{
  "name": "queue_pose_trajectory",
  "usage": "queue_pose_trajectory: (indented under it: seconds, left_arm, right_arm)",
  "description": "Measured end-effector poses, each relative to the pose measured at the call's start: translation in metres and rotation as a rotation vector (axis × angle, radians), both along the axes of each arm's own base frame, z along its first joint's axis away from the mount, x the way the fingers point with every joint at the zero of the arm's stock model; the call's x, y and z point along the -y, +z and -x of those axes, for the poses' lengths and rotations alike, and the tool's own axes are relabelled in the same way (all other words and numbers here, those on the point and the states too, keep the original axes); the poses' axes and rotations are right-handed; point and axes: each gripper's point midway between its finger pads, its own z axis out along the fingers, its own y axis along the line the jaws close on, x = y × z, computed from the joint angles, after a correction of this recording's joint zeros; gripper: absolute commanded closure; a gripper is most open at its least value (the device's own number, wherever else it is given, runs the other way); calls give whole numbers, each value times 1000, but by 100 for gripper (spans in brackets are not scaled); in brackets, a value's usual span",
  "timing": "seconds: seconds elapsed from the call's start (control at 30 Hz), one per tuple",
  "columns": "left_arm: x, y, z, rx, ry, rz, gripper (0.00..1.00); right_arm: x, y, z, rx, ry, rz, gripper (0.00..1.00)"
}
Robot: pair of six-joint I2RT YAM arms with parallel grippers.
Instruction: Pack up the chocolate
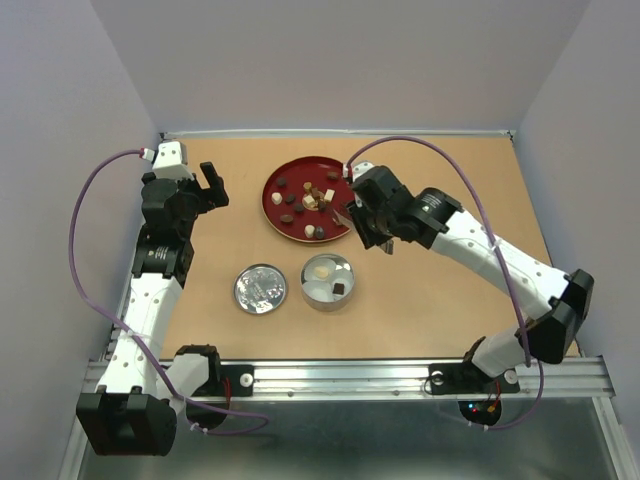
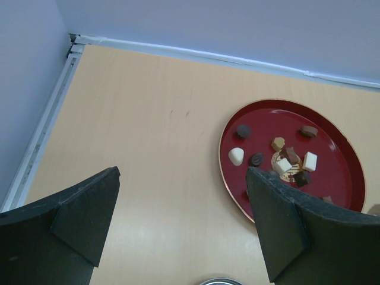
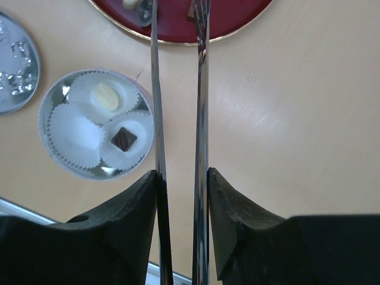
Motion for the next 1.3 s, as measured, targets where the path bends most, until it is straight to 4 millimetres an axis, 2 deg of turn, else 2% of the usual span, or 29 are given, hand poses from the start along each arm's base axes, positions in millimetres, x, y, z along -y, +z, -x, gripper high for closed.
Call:
queue_pose_trajectory:
  seconds: [0.17, 0.43, 0.83, 1.2, 1.3]
  left_arm:
    - [0, 0, 0, 0, -1, 0, 1]
    - [1, 0, 0, 0, -4, 1, 1]
    - [1, 0, 0, 0, -4, 4, 1]
    - [1, 0, 0, -1, -4, 4, 1]
    - [1, 0, 0, 0, -4, 4, 1]
  right_arm:
    - [-10, -23, -23, 18, -14, 66, 56]
    - [-15, -38, -39, 42, -17, 123, 56]
    - [-12, -58, -45, 31, -11, 185, 56]
    - [-11, -86, -50, -11, -3, 242, 56]
    - [-11, -87, -51, -11, -4, 244, 56]
